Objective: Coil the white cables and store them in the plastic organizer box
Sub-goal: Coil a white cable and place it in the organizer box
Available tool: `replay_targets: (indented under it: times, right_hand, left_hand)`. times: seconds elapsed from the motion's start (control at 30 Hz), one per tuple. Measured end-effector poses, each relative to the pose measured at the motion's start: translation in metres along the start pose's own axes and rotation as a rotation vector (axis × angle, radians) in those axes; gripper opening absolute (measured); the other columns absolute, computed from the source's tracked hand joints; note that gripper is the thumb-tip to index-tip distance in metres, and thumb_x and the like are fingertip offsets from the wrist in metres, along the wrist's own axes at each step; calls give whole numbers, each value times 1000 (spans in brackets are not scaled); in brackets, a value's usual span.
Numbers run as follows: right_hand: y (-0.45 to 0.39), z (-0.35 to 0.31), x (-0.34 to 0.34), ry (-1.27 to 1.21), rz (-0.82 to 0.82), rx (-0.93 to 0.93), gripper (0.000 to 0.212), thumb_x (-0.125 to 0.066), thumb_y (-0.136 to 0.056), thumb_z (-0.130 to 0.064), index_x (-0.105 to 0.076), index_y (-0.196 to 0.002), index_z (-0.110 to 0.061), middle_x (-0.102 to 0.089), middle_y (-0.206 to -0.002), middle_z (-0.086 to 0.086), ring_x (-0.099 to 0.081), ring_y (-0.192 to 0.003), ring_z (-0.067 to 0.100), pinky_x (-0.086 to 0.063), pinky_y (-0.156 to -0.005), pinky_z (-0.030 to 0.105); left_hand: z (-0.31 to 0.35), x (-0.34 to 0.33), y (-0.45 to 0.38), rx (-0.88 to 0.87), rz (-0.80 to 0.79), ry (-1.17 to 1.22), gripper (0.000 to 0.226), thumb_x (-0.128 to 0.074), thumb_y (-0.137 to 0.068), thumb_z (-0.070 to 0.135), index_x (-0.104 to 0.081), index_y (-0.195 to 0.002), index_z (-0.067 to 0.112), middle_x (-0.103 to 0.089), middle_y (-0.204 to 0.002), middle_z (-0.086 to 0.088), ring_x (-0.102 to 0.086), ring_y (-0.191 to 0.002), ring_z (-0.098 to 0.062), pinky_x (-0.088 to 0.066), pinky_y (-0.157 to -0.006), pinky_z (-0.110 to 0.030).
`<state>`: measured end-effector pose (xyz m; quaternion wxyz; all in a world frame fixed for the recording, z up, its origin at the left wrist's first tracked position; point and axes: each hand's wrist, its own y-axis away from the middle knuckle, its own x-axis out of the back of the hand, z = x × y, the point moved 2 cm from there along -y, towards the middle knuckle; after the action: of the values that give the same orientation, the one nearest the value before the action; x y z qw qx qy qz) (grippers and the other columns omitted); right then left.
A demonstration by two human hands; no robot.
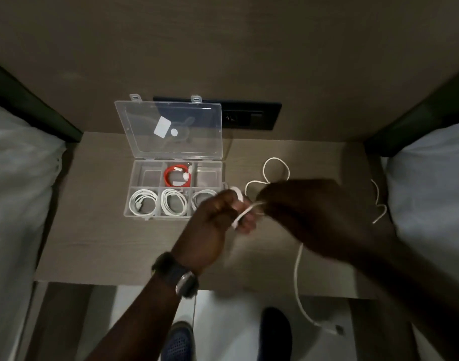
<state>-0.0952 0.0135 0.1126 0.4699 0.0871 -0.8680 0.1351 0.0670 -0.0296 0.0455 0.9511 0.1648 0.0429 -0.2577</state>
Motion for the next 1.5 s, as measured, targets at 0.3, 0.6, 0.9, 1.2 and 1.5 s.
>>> replay_targets:
  times: [0.3,0.6,0.9,1.2,1.5]
  right_hand:
    - [-6,48,-76,-552,69,-388,24,-60,-94,-35,-72,-78,-23,-66,-67,-2,-62,-66,15,-52,-70,37]
    - [71,-27,-84,-635,-269,-349,26,-42,-99,-49,-58,-98,-28,-56,-69,-11,-53,-61,2,-43,-60,21]
    - [3,23,5,-116,190,-147,9,-64,-93,-32,-71,-97,-27,-71,-91,-10,-67,-79,10,-53,-68,34]
    - [24,-7,-90,-540,-81,-401,24,-43,-96,-32,-59,-80,-26,-61,-65,-8,-57,-61,7,-48,-64,33]
    - [37,-37,-43,-141,21,-165,17,-61,-92,-28,-68,-107,-26,-58,-94,-18,-59,-79,-4,-50,-69,18]
  left_hand:
    - [18,-12,16,225,-109,1019,17,-40,-84,21,-54,-80,12,-39,-63,4,-35,-53,-8,-30,-50,-22]
    - [22,30,-7,-98,312,401,22,-37,-99,9,-55,-98,-3,-53,-80,-11,-53,-70,-20,-48,-67,-27]
    - [6,-24,34,120,-70,162,26,-41,-81,20,-59,-71,4,-46,-54,-4,-38,-47,-16,-31,-49,-29]
    - [29,2,25,96,31,908,32,-29,-100,20,-54,-81,14,-43,-65,4,-42,-56,-9,-38,-54,-21]
    - [8,4,30,-51,226,307,24,-50,-95,22,-66,-89,5,-74,-88,-14,-70,-91,-31,-56,-85,-39]
